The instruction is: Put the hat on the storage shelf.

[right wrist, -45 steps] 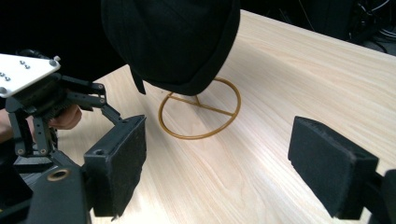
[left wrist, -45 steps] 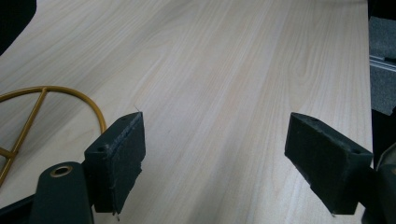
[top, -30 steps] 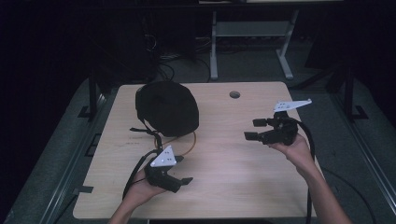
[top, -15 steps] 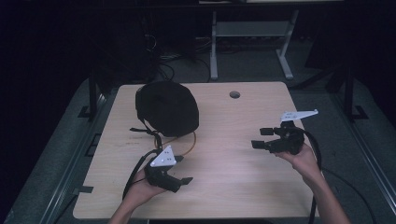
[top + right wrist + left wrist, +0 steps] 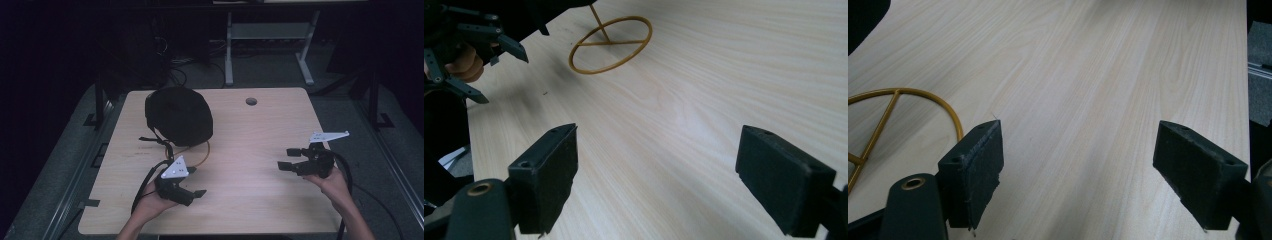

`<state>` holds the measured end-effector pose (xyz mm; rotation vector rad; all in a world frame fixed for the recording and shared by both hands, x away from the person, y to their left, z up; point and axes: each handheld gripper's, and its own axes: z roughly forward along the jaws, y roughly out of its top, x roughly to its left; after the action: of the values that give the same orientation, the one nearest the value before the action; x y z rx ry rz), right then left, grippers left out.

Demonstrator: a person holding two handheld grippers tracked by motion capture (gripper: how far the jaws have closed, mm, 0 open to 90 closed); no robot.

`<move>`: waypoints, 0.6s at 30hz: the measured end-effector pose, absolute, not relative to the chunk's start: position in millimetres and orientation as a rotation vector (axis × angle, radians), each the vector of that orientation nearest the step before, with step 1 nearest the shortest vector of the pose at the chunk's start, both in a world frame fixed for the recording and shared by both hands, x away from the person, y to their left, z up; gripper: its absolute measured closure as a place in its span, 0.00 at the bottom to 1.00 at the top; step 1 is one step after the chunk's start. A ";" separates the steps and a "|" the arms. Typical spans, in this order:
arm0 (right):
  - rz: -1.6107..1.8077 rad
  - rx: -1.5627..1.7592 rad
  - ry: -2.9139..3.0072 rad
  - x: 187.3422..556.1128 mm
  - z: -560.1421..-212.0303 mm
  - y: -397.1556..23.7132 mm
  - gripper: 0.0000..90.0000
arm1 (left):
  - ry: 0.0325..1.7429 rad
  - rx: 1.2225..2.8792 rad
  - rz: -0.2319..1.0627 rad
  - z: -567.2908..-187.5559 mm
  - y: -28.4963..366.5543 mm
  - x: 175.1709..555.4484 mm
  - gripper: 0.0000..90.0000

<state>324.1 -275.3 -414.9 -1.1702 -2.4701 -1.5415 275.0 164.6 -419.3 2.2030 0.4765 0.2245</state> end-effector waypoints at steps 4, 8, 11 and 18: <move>-1.540 -1.186 -2.468 318.2 -422.2 -280.2 0.18 | 0.478 2.202 0.225 -419.2 164.7 275.1 0.22; -1.534 -1.196 -2.469 313.6 -427.5 -284.0 0.18 | 0.482 2.202 0.225 -419.3 165.2 275.4 0.22; -1.527 -1.204 -2.481 309.3 -431.7 -286.6 0.18 | 0.486 2.198 0.222 -419.6 165.3 275.4 0.22; -1.517 -1.229 -2.477 298.0 -443.0 -293.0 0.18 | 0.490 2.199 0.218 -420.2 165.3 275.4 0.22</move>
<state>298.0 -293.0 -443.0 -1.2285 -2.4770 -1.5167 275.4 165.3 -420.2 2.1991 0.4895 0.2175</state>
